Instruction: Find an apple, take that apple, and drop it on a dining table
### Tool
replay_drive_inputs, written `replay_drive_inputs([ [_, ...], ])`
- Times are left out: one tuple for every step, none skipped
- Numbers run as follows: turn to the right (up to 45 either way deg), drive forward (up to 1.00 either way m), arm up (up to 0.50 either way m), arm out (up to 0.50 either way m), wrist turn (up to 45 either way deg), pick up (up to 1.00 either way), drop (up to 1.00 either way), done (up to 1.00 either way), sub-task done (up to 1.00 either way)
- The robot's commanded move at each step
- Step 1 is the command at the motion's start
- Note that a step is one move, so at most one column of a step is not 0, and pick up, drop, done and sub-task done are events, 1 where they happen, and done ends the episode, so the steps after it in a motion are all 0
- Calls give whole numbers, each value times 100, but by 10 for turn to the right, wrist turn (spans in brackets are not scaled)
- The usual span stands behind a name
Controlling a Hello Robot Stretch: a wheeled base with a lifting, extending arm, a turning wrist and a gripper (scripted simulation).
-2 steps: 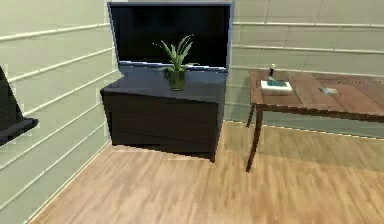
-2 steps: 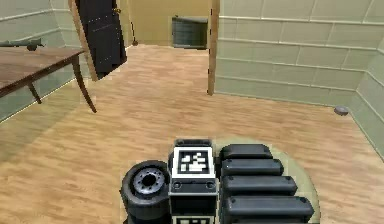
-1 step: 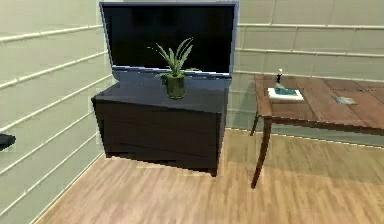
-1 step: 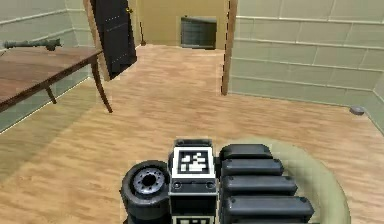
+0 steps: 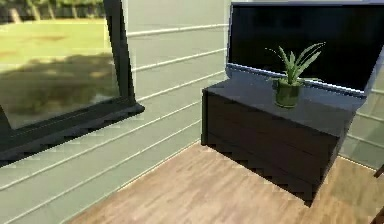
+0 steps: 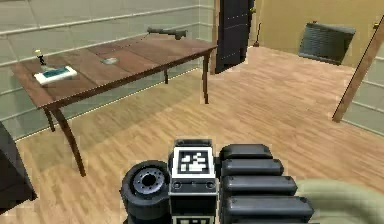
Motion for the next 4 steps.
replay_drive_inputs([
  [0,5,0,0,0,0,0,0,0],
  [450,0,0,0,0,0,0,0,0],
  [330,0,0,0,0,0,0,0,0],
  [0,100,0,0,0,0,0,0,0],
])
